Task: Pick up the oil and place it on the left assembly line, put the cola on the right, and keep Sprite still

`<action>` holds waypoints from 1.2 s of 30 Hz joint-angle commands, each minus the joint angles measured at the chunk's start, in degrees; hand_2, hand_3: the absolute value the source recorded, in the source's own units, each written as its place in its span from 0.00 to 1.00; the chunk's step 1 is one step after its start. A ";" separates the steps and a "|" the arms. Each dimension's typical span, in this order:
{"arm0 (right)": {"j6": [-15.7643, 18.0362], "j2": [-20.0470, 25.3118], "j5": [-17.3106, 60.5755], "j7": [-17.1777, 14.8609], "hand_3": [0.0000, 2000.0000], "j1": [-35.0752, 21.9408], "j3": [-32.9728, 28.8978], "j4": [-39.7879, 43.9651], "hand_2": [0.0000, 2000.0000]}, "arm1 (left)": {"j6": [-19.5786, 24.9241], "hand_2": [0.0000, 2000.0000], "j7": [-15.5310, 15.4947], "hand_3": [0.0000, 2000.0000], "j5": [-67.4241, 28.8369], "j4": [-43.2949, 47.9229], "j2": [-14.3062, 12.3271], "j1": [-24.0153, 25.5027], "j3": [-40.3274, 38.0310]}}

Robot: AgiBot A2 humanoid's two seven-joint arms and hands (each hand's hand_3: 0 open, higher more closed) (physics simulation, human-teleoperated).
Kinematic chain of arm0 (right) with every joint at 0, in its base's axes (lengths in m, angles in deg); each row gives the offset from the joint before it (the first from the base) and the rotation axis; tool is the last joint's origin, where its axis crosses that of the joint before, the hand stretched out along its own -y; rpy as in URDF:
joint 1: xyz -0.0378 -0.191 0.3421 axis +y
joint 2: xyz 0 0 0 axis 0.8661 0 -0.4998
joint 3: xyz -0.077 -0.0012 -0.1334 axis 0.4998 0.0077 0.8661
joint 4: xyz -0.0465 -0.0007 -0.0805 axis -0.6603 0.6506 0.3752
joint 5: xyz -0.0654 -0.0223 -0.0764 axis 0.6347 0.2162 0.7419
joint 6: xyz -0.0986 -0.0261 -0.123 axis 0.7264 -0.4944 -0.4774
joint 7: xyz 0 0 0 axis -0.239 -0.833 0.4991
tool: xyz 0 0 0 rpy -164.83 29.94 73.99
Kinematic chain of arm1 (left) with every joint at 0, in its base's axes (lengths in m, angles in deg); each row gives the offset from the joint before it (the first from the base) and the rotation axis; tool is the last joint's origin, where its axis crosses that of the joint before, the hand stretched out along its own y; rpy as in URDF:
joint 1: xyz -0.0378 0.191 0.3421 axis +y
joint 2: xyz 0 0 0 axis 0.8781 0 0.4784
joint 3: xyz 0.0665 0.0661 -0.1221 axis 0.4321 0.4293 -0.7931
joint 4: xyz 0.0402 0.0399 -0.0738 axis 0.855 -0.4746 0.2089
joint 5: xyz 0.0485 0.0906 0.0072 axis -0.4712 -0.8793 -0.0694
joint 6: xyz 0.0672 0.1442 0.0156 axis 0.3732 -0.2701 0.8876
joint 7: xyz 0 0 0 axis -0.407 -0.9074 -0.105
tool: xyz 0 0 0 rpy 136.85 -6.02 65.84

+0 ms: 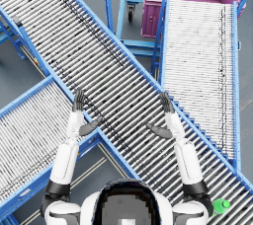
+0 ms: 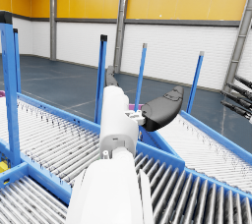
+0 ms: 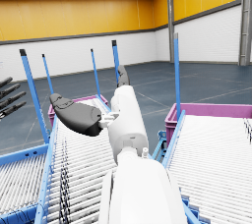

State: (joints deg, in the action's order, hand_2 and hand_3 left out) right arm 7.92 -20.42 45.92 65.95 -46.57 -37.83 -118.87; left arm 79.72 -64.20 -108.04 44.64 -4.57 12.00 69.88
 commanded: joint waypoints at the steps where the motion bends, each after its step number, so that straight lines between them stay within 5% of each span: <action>1: 0.00 0.00 0.00 0.00 0.00 0.00 0.00 0.00 0.00 | 0.00 0.00 0.00 0.00 0.00 0.00 0.00 0.00 0.00; 36: 0.00 0.00 0.00 0.00 0.00 0.00 0.00 0.00 0.00 | 0.00 0.00 0.00 0.00 0.00 0.00 0.00 0.00 0.00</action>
State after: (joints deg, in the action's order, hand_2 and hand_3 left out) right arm 7.92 -20.42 45.92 65.95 -46.57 -37.83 -118.87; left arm 79.72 -64.20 -108.04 44.64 -4.57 12.00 69.88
